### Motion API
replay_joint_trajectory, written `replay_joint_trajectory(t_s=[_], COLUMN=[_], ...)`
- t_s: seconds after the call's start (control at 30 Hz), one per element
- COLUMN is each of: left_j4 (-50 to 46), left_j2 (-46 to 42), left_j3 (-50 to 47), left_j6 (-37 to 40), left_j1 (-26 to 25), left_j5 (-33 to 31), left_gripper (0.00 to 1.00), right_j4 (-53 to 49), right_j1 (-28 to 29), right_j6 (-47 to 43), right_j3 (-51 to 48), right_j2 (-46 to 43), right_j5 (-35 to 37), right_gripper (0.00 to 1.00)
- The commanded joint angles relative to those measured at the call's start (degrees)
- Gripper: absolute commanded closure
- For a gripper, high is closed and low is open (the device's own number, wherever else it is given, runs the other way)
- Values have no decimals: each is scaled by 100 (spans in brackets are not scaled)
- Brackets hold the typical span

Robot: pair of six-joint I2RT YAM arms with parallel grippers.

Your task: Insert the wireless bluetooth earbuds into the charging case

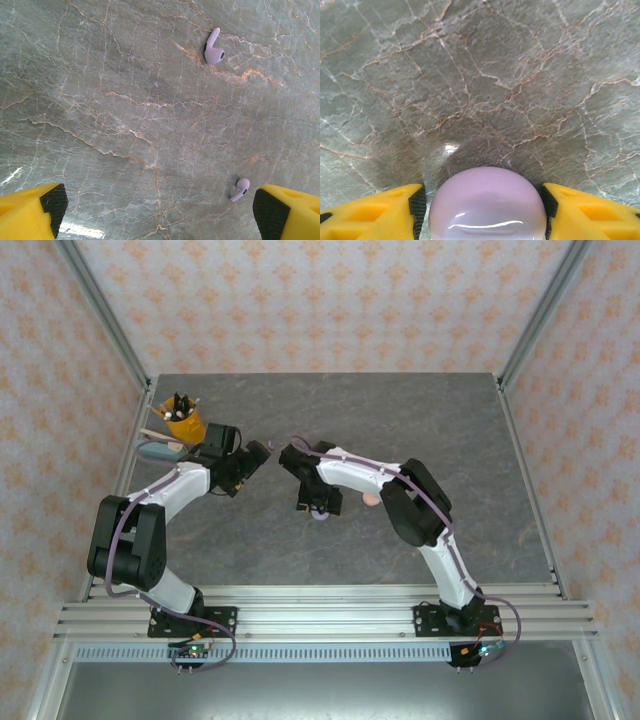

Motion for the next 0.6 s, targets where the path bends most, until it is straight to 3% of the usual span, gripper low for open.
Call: replay_joint_trajectory(t_s=[0.0, 0.17, 0.57], left_j4=[-41, -50, 36], left_j2=[-192, -200, -443], left_j3=[-52, -66, -366], left_j6=[98, 138, 149], left_j1=[52, 50, 17], left_j5=[-39, -25, 68], left_gripper=[2, 2, 2], right_j4=[-133, 34, 502], right_j1=[-43, -71, -79], right_j6=[101, 151, 480], right_j3=[-320, -465, -864], right_j2=[-14, -55, -355], right_j5=[194, 76, -108], right_gripper=[38, 38, 50])
